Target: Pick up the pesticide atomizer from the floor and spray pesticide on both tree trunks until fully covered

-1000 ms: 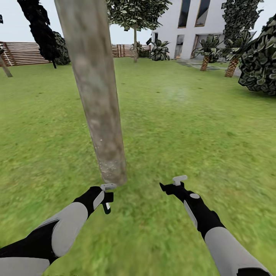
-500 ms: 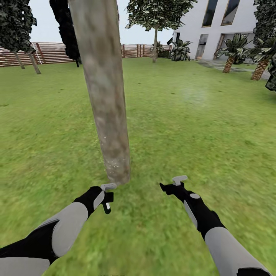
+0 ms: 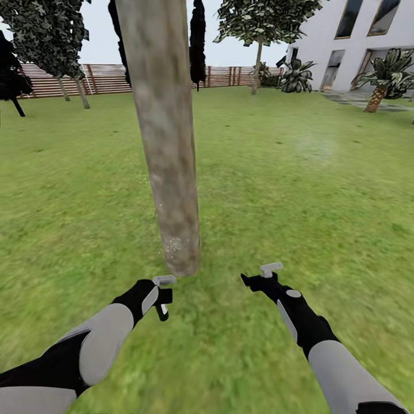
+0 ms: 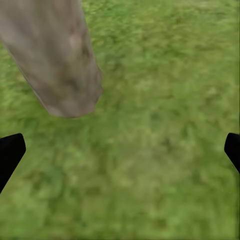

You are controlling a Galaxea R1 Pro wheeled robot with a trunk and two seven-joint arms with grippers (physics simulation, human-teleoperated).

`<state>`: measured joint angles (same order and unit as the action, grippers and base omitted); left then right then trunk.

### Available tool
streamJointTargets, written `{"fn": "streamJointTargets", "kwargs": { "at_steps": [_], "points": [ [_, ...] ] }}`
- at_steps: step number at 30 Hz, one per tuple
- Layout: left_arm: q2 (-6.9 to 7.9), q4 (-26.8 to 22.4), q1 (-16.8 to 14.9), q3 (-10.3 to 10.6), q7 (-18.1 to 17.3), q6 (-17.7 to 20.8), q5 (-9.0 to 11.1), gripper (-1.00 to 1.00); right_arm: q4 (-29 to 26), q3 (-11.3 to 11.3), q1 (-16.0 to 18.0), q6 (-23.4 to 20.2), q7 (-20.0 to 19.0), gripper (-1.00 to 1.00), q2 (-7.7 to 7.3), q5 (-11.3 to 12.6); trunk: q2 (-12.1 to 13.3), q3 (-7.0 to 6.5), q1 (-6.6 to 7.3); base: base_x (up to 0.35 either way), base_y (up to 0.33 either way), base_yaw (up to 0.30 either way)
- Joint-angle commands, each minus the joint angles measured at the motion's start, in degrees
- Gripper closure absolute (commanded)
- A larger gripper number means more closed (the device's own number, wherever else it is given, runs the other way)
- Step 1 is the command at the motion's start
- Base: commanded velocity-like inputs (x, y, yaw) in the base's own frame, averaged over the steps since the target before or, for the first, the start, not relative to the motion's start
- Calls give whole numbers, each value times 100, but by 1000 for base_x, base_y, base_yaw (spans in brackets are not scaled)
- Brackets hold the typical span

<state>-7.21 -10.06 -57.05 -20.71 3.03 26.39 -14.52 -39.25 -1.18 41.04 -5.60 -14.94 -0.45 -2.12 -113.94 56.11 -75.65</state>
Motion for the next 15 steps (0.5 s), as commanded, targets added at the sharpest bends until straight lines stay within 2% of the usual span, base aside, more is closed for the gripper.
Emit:
{"fn": "streamJointTargets", "kwargs": {
  "at_steps": [1,2,3,4,5,6,7,8,9,10,11,12,15],
  "points": [
    [5,-37,-1,-43,-6,39,-51,100,-6,-12,1,-29,-7,-100,-6,-23,-2,5,1,3,-17,14],
    [17,-58,-6,-35,-18,85,-47,100,-1,-13,1,-29,-4,-100,-6,-22,-2,5,1,2,-9,7],
    [52,-88,-34,-16,-94,425,-53,100,-3,-9,1,-32,-1,-100,-7,-20,-2,5,1,0,-3,2],
    [144,-146,-63,-9,-322,781,-60,100,1,-8,1,-31,-1,-100,-7,-19,-2,5,1,0,-1,1],
    [328,-467,-99,-2,-819,1139,-77,100,10,-15,1,-31,0,-100,-4,-19,-2,5,1,0,0,0],
    [459,-877,-129,3,-1134,1441,-103,100,18,-20,1,-29,0,-100,3,-20,-2,5,1,0,0,0],
    [518,-1192,-170,4,-1260,1739,-135,100,20,-21,1,-29,0,-100,6,-21,-2,5,1,0,0,0],
    [548,-1534,-276,14,-1343,2221,-195,100,21,-18,1,-29,0,-100,6,-24,-2,5,1,0,0,0],
    [557,-1721,-469,134,-1386,2668,-235,100,22,-15,1,-33,1,-100,3,-24,-2,5,1,0,0,0],
    [571,-1793,-761,491,-1441,2942,-249,100,22,-14,1,-30,6,-100,2,-25,-2,5,1,0,0,0],
    [590,-1798,-1171,850,-1579,3127,-246,100,17,-14,1,-36,8,-100,1,-25,-2,5,1,0,0,0],
    [598,-1758,-1482,917,-1794,3178,-232,100,14,-14,1,-37,8,-100,1,-25,-2,5,1,0,0,0],
    [595,-1741,-1838,936,-1975,3222,-227,100,14,-7,1,-38,8,-100,1,-25,-2,5,1,0,0,0]
  ]
}}
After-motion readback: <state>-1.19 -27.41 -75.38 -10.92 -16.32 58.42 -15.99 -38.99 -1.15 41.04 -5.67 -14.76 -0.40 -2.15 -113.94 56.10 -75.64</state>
